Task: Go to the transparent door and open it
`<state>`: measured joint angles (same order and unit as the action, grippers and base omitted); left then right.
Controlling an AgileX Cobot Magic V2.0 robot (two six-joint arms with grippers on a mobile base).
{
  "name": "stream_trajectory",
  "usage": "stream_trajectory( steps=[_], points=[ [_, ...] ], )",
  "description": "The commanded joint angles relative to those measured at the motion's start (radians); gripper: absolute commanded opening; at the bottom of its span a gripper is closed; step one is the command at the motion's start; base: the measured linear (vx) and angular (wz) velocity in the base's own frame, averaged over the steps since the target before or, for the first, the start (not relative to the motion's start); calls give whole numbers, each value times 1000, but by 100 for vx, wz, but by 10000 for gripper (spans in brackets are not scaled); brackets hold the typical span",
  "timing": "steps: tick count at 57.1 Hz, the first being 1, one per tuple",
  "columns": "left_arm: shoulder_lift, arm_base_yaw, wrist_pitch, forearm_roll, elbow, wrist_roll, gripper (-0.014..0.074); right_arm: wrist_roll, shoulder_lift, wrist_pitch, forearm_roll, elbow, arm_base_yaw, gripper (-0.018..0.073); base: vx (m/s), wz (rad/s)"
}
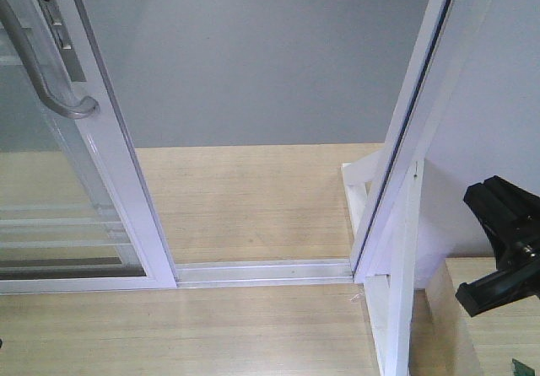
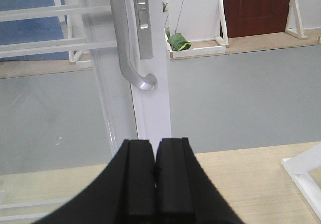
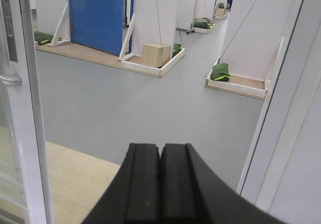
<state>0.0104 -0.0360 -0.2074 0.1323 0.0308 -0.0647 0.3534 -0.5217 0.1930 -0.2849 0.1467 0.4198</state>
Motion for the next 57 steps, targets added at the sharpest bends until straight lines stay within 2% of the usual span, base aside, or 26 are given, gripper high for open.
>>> stream_trajectory(
  steps=[1, 11, 19, 23, 29, 34, 38, 45, 57],
  points=[
    [15, -6, 76, -7, 16, -4, 0, 1, -3, 74, 5, 31, -4, 11, 0, 0],
    [15, -6, 76, -7, 16, -4, 0, 28, 5, 79, 20, 5, -4, 11, 0, 0],
    [15, -6, 76, -7, 16, -4, 1, 4, 116, 90, 59, -87, -13, 11, 0, 0],
    [15, -6, 76, -7, 16, -4, 1, -24, 185, 80, 67, -133, -64, 11, 0, 0],
    [15, -6, 76, -7, 16, -4, 3, -94, 287, 41, 70, -181, -202, 11, 0, 0],
    [15, -6, 76, -7, 16, -4, 3, -130, 374, -55, 97, -181, -312, 11, 0, 0],
    [15, -6, 76, -7, 16, -4, 3, -162, 450, -137, 131, -181, -367, 11, 0, 0],
    [15, -6, 76, -7, 16, -4, 3, -182, 553, -274, 151, -181, -428, 11, 0, 0],
    [14, -6, 74, -7, 16, -4, 3, -182, 544, -240, 138, -181, -443, 11, 0, 0]
  ],
)
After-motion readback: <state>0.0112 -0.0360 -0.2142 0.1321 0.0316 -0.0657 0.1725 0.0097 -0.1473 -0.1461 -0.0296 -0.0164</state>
